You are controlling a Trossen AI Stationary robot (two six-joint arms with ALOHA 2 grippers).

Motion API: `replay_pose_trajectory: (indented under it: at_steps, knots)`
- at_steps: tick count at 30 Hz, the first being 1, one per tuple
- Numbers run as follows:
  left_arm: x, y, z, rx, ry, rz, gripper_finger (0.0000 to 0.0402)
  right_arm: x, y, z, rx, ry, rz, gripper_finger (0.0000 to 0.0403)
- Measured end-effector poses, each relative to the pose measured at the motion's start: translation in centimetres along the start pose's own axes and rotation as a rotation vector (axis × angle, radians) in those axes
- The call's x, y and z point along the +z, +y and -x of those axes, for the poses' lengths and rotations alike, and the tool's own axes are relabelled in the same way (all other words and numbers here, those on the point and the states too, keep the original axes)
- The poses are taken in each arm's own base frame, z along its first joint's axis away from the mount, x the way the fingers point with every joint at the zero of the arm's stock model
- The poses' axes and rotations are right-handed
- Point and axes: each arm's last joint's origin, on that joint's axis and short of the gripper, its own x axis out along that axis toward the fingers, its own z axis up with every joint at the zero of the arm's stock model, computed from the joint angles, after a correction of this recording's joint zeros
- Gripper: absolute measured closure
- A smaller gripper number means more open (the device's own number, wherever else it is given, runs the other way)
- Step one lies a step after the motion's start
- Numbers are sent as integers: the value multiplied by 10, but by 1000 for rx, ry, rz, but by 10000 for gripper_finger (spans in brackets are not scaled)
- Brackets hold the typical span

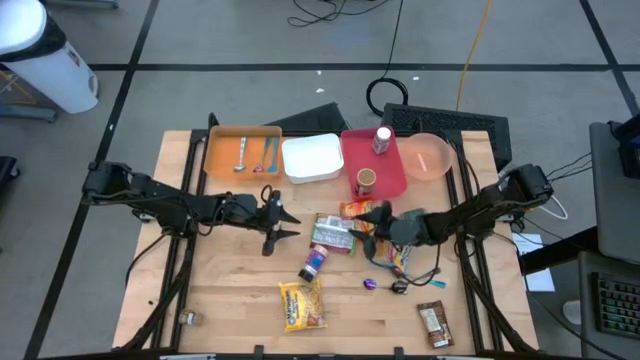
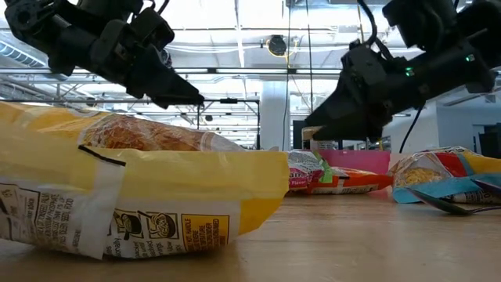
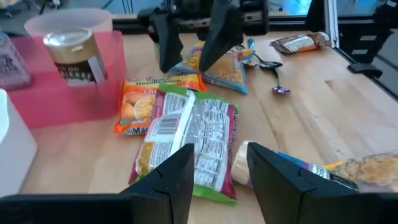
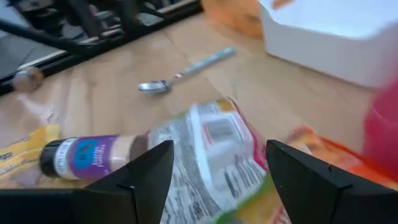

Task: Pick & Place Food Item
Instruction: Put the green noodle pack into the white bin

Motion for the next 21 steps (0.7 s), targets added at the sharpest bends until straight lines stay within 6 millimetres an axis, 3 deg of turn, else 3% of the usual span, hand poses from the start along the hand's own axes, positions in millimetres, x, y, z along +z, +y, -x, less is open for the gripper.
replay_pose_trajectory:
  at_steps: [13, 21]
  knots:
    - [5, 8, 0, 50, -54, -92, 245, -19, -1, -2, -59, 71, -120, 151]
    - [5, 11, 1, 60, -50, -72, 245, -26, -4, -22, -39, 103, -175, 168]
